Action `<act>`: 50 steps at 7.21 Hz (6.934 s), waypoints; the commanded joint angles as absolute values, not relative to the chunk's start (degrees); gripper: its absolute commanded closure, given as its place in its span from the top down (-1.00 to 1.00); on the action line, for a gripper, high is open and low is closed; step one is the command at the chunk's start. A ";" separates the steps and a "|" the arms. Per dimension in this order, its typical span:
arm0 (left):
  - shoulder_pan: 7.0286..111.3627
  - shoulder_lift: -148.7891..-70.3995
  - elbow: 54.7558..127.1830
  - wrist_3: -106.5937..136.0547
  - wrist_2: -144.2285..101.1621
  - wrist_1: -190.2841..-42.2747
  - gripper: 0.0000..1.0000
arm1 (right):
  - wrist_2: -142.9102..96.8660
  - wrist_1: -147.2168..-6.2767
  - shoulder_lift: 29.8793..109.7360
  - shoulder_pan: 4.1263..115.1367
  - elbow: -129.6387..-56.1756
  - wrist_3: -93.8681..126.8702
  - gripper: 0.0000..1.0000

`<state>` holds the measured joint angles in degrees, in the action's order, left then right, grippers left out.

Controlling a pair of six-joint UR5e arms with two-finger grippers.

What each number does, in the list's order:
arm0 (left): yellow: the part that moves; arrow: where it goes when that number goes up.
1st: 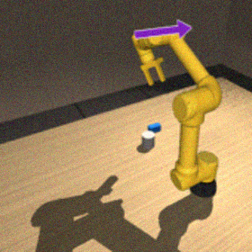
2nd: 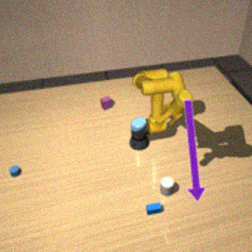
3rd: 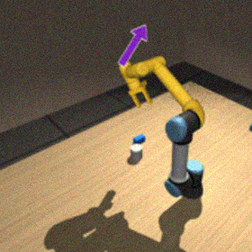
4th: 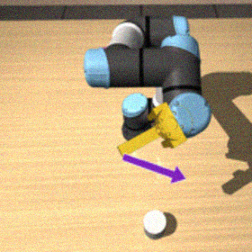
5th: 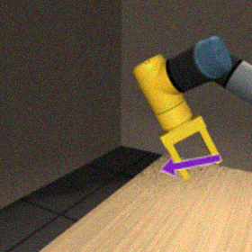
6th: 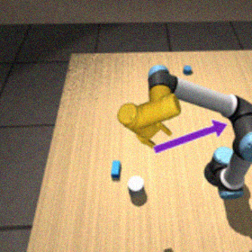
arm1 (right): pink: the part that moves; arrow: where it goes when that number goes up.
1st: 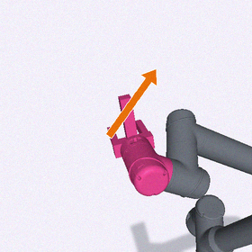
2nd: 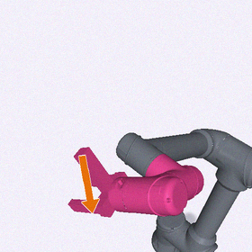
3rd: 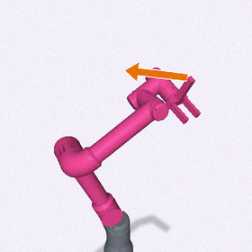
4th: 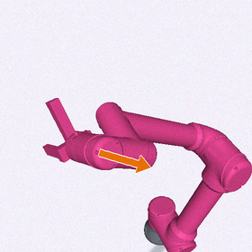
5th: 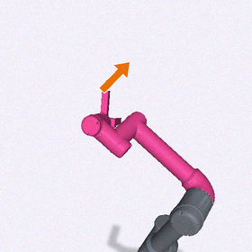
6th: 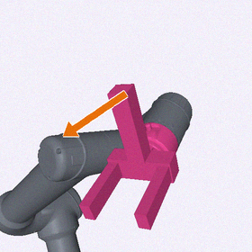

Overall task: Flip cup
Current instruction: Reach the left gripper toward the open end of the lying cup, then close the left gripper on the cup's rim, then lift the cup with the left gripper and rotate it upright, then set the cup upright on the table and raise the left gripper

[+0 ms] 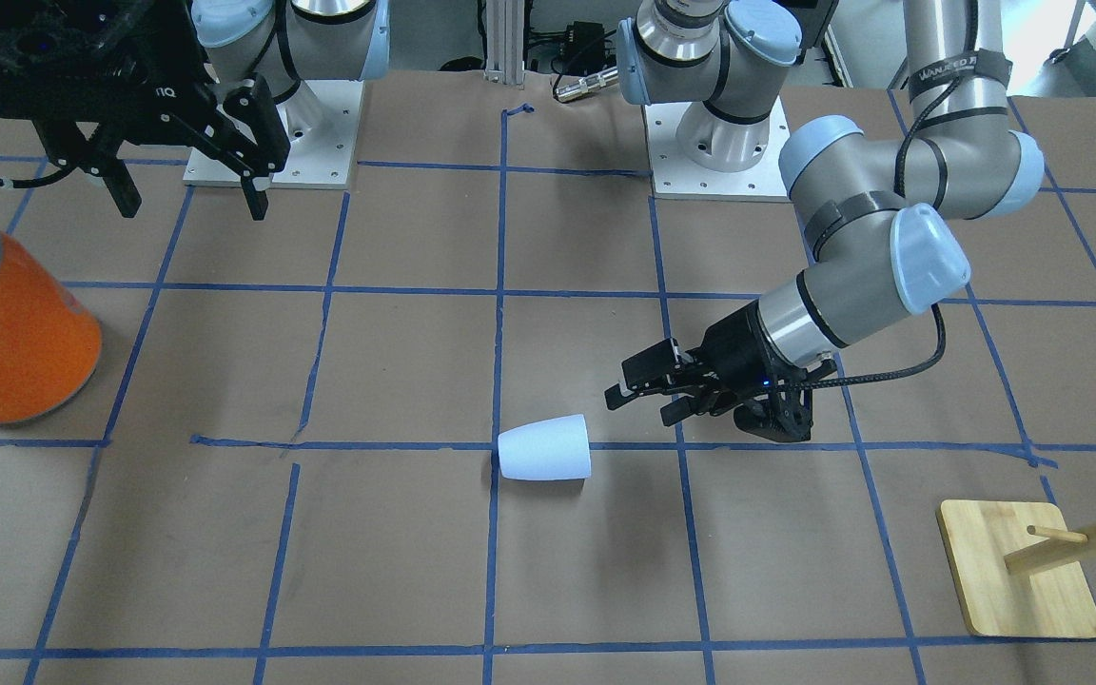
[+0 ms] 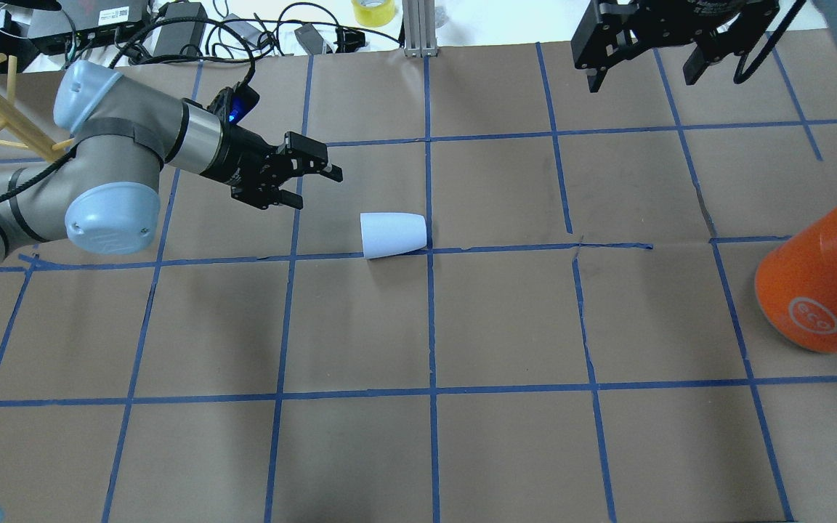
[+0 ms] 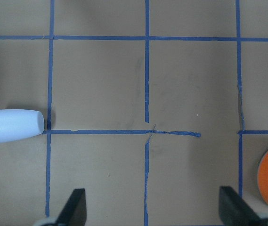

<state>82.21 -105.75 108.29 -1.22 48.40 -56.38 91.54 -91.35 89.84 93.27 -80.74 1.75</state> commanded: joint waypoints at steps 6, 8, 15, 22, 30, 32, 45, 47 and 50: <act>82.18 -115.22 112.06 -15.82 37.97 -55.72 1.00 | 87.53 -91.05 89.82 93.25 -81.30 2.28 1.00; 82.18 -116.54 111.54 -17.57 32.88 -55.55 1.00 | 87.80 -90.79 89.82 93.25 -81.30 2.37 1.00; 82.53 -120.06 110.83 -17.75 29.28 -53.00 0.90 | 87.98 -90.61 90.26 89.56 -81.21 8.87 1.00; 82.53 -121.46 110.39 -17.40 25.23 -53.09 -0.46 | 87.10 -89.65 89.91 89.74 -81.30 12.13 1.00; 82.61 -111.11 102.41 0.97 52.88 -52.82 -1.00 | 87.36 -89.65 90.09 89.47 -81.30 11.78 1.00; 82.79 -108.73 100.38 -1.47 71.18 -52.65 -1.00 | 87.19 -89.65 90.09 89.56 -81.30 11.69 1.00; 82.88 -115.40 93.43 -26.02 90.09 -53.00 0.19 | 87.63 -89.47 90.26 89.38 -81.30 11.60 1.00; 82.88 -113.65 93.34 -24.70 89.91 -53.17 0.88 | 87.71 -89.47 90.26 89.38 -81.30 11.60 1.00; 87.33 -105.77 93.17 -18.94 90.96 -58.50 1.00 | 87.63 -89.47 90.26 89.38 -81.30 11.60 1.00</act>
<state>84.66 -109.84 93.25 -22.73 90.56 -55.12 87.63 -89.47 90.27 89.39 -81.30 11.60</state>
